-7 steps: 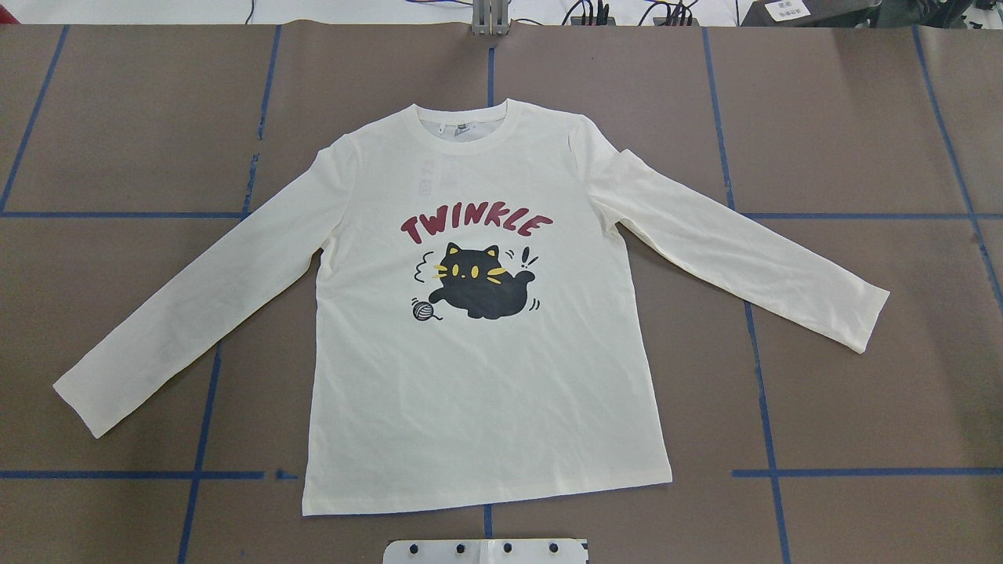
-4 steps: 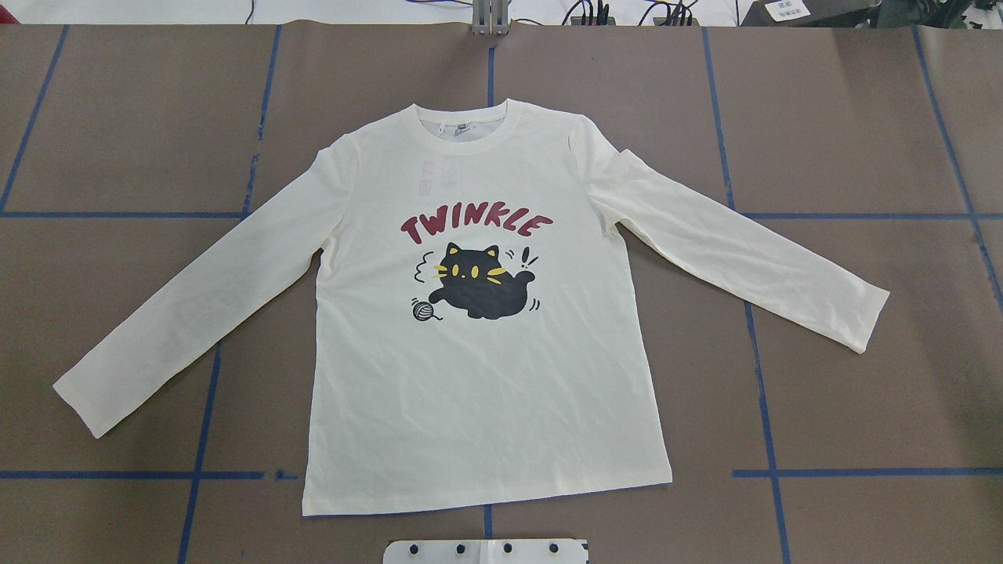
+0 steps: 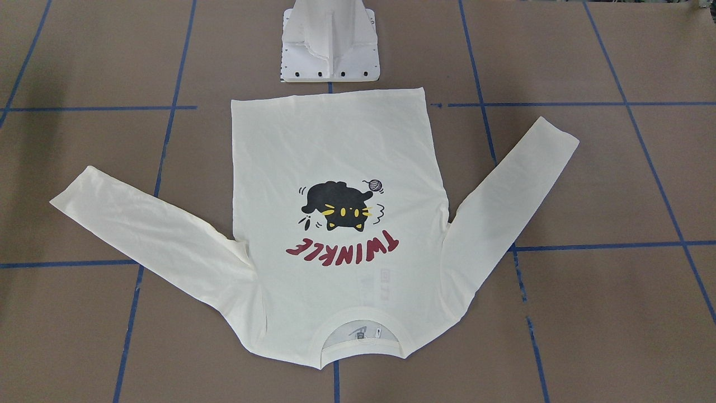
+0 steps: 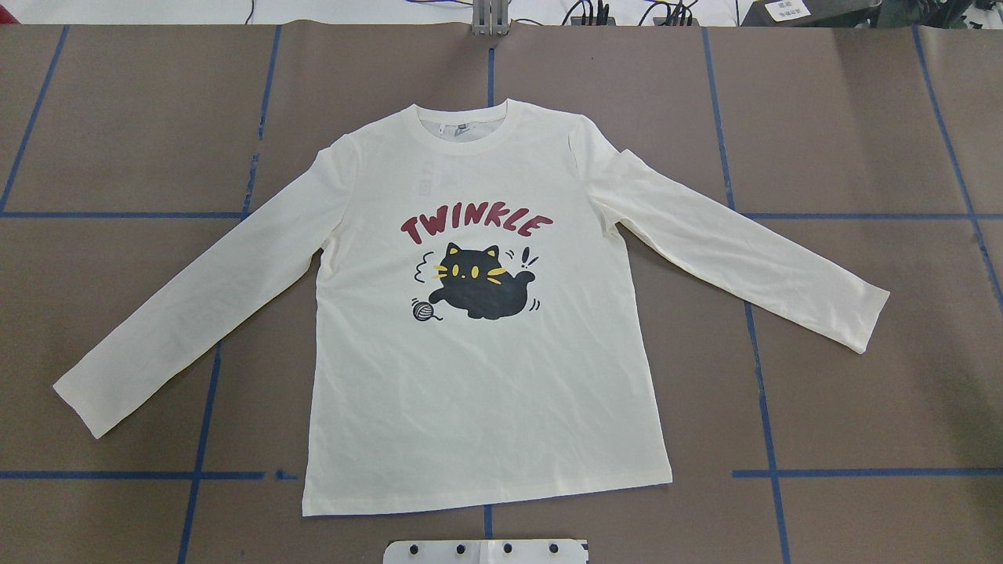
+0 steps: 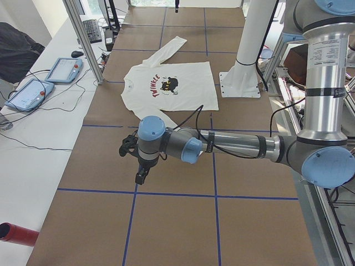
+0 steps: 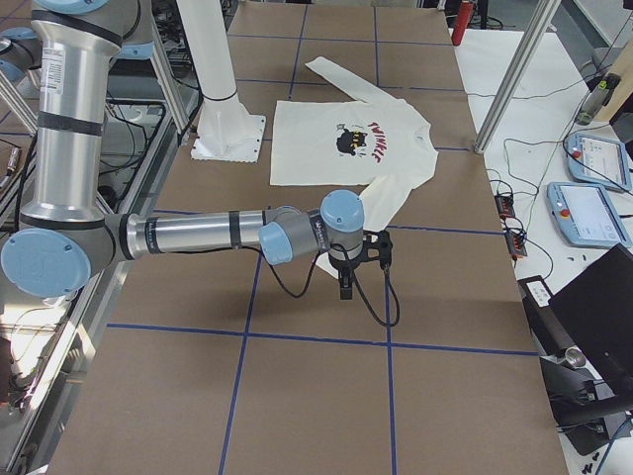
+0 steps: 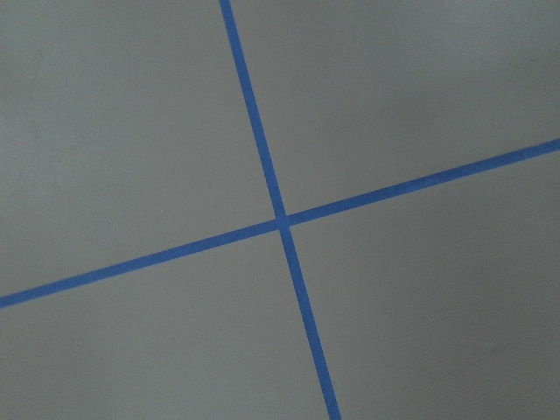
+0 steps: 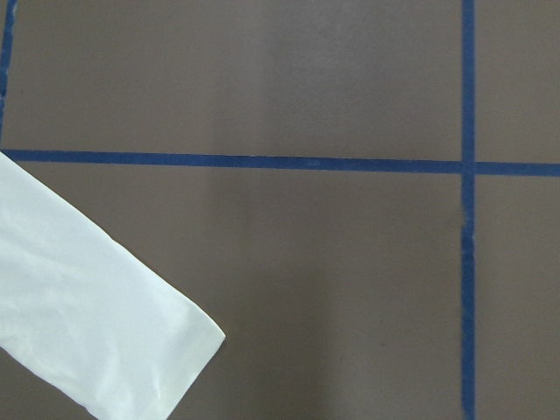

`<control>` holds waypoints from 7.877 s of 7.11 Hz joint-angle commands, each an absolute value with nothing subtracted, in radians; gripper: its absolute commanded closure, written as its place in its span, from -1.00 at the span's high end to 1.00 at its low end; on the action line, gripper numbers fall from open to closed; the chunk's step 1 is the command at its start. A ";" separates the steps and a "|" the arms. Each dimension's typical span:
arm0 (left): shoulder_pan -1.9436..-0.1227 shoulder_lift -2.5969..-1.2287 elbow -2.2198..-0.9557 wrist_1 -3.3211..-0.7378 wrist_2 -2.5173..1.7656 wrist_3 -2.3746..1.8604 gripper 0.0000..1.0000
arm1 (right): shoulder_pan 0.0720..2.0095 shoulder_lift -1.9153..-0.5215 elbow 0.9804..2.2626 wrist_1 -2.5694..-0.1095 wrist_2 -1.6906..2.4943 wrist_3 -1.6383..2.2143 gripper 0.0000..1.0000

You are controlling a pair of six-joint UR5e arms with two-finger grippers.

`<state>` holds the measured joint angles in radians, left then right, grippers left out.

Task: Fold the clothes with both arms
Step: 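Lower the right gripper to the sleeve cuff nearest it and grasp it, then carry the sleeve with the right gripper across the shirt toward the collar, then release the sleeve with the right gripper while the left gripper grasps the other cuff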

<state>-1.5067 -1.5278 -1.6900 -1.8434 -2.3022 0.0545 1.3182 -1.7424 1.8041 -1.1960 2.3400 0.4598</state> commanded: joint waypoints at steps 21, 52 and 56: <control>-1.505 -1.554 -1.687 -1.890 -2.303 0.048 0.99 | 0.904 -1.677 1.673 -0.854 2.172 0.908 -1.00; -0.952 -1.338 -1.888 -2.305 -2.024 -1.290 0.99 | 0.904 -1.010 1.647 -1.559 2.107 0.782 1.00; -0.541 -1.198 -1.922 -2.401 -1.738 -1.704 0.99 | 0.986 -1.213 1.756 -1.545 2.212 0.696 1.00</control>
<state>-0.6272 -1.2445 -1.9145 -2.3819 -1.7933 -1.6442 0.9783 -1.1928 1.7438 -1.5479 2.2035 0.7003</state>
